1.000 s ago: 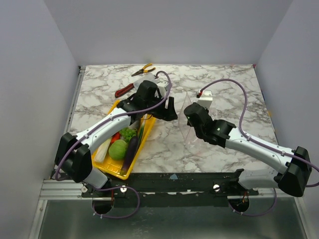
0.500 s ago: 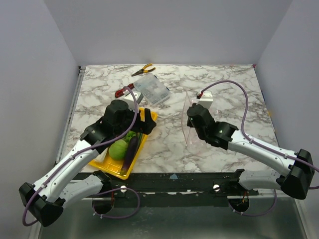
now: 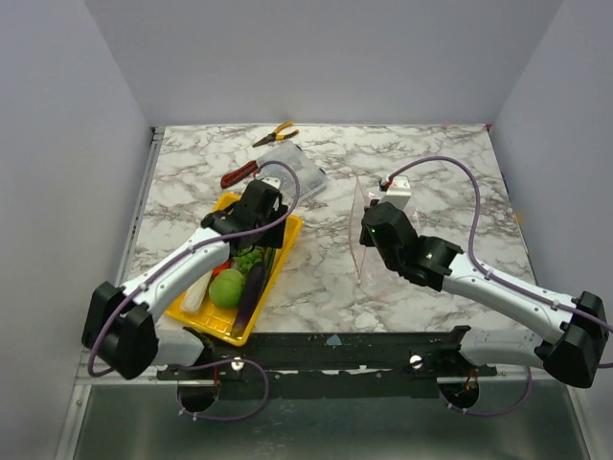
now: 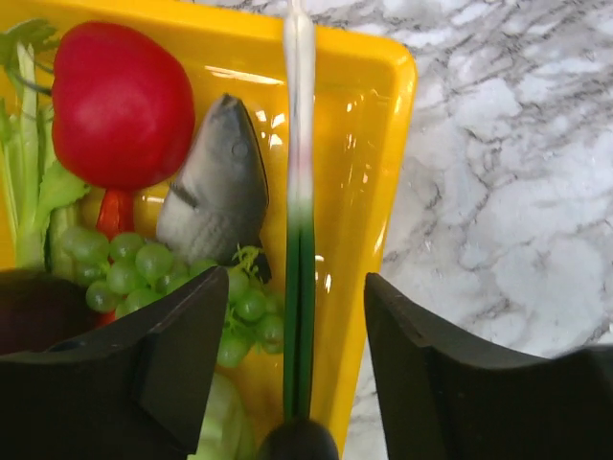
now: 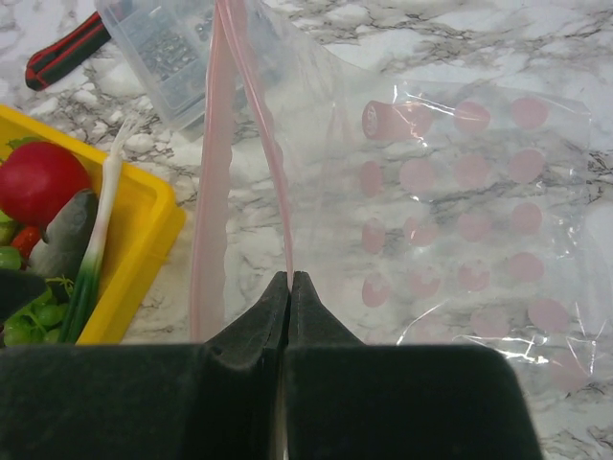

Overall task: Place the food in the zip-top bag and seal the zipper
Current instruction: Open the zipper of the food storage bag, then pick up the fake vegetable from the bin.

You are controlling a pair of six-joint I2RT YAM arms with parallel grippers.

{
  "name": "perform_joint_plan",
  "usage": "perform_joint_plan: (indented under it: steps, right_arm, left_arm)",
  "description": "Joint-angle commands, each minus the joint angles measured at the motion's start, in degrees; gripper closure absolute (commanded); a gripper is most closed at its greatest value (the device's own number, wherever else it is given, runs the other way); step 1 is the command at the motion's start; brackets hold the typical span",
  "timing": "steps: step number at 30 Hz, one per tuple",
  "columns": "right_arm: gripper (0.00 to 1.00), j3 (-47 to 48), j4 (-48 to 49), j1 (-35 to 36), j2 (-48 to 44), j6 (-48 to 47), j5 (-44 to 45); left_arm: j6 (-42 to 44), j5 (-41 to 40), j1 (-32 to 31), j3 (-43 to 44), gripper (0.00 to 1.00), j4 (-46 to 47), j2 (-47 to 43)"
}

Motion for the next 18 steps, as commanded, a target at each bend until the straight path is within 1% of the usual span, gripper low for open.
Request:
perform_joint_plan:
  steps: [1, 5, 10, 15, 18]
  right_arm:
    - [0.99, -0.8, -0.4, 0.3, -3.4, 0.3, -0.8]
    - [0.99, -2.1, -0.9, 0.3, -5.5, 0.4, 0.3]
    - [0.99, -2.4, -0.9, 0.3, -5.9, 0.4, 0.5]
    - [0.99, -2.2, -0.5, 0.3, -4.5, 0.4, -0.1]
    - [0.99, -2.1, -0.3, 0.3, -3.9, 0.4, -0.3]
  left_arm:
    - [0.1, -0.7, 2.1, 6.0, 0.44, 0.5, 9.3]
    - [-0.8, 1.8, 3.5, 5.8, 0.46, 2.9, 13.2]
    - [-1.9, 6.2, 4.1, 5.2, 0.49, 5.2, 15.8]
    - [-2.0, 6.6, 4.1, 5.4, 0.50, 5.1, 19.3]
    - [-2.0, 6.9, 4.2, 5.0, 0.54, 5.4, 20.5]
